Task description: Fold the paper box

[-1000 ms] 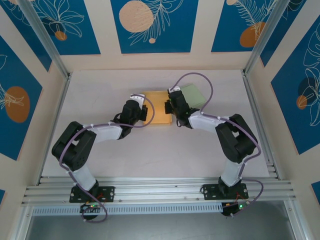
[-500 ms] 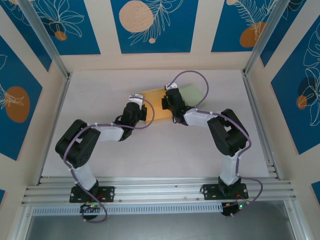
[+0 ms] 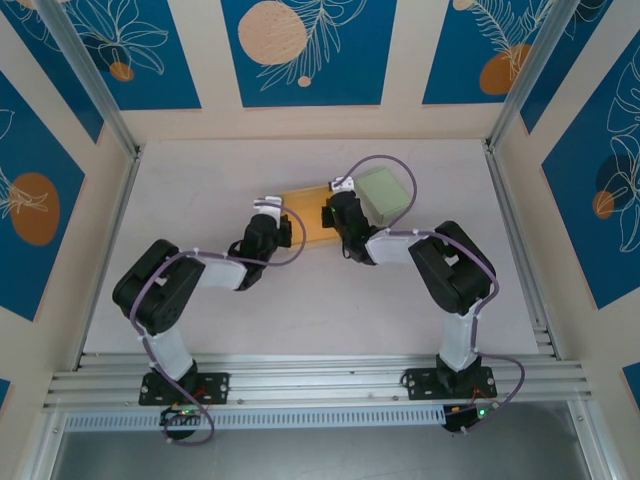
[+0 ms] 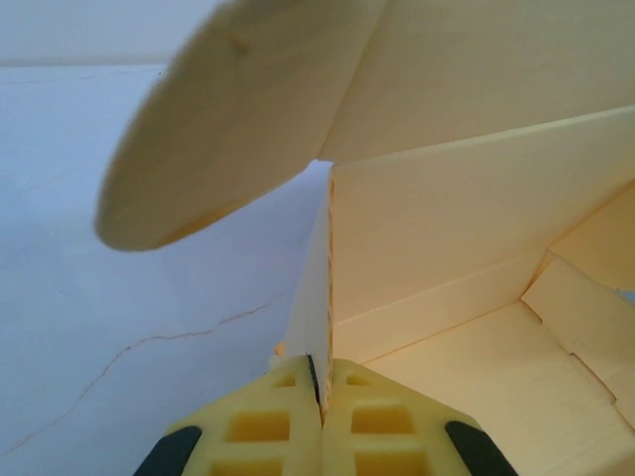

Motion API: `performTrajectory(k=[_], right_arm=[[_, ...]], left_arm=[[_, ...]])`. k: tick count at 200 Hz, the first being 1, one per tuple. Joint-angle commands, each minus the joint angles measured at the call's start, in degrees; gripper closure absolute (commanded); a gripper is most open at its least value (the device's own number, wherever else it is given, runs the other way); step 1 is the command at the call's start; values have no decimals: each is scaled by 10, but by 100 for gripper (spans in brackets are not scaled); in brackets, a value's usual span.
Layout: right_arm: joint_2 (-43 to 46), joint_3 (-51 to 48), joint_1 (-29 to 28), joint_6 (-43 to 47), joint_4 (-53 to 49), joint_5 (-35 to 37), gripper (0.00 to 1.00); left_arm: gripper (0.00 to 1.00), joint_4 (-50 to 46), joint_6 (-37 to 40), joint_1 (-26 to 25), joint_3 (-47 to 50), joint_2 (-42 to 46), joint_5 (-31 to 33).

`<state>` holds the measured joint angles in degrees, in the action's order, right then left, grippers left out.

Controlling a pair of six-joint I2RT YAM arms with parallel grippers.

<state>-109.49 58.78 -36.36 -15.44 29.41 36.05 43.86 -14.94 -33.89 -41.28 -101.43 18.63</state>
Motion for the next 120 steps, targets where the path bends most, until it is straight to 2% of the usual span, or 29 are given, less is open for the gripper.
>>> performTrajectory(k=[1, 49, 120], right_arm=[[14, -16, -28, -19, -2, -31, 93], [54, -92, -51, -79, 4, -10, 94], [46, -142, -87, -87, 42, 38, 96]], left_arm=[[96, 7, -24, -21, 21, -6, -48], [98, 19, -26, -25, 60, 17, -64], [98, 76, -22, -37, 137, 14, -90]])
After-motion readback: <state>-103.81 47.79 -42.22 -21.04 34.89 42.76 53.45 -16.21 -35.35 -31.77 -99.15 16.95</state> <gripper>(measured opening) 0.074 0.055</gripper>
